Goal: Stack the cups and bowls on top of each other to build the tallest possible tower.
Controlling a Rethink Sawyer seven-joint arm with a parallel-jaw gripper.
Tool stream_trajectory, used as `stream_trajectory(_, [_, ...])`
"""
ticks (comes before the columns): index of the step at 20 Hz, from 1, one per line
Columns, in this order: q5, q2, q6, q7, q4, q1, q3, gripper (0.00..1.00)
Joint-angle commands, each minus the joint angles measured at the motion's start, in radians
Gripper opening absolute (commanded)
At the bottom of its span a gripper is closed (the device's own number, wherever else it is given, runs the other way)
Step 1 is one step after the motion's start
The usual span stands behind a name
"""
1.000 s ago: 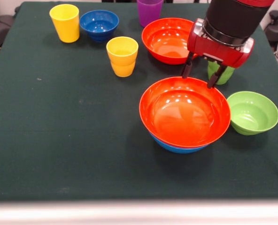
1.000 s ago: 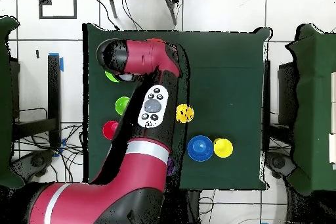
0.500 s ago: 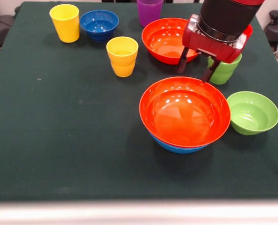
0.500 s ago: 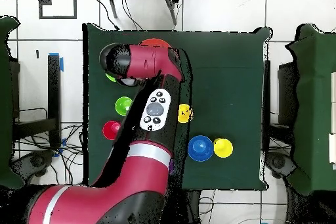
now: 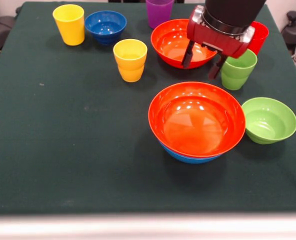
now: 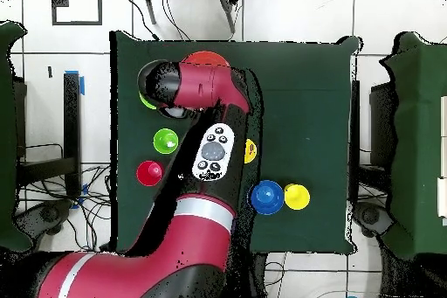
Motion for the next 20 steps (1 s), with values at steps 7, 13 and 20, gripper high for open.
stream_trajectory(7, [-0.026, -0.040, -0.128, 0.004, 0.193, -0.067, 0.140, 1.00])
stream_trajectory(13, [-0.038, -0.072, -0.157, 0.013, 0.250, -0.067, 0.138, 1.00])
stream_trajectory(20, [-0.039, -0.084, -0.155, 0.016, 0.270, -0.071, 0.135, 1.00])
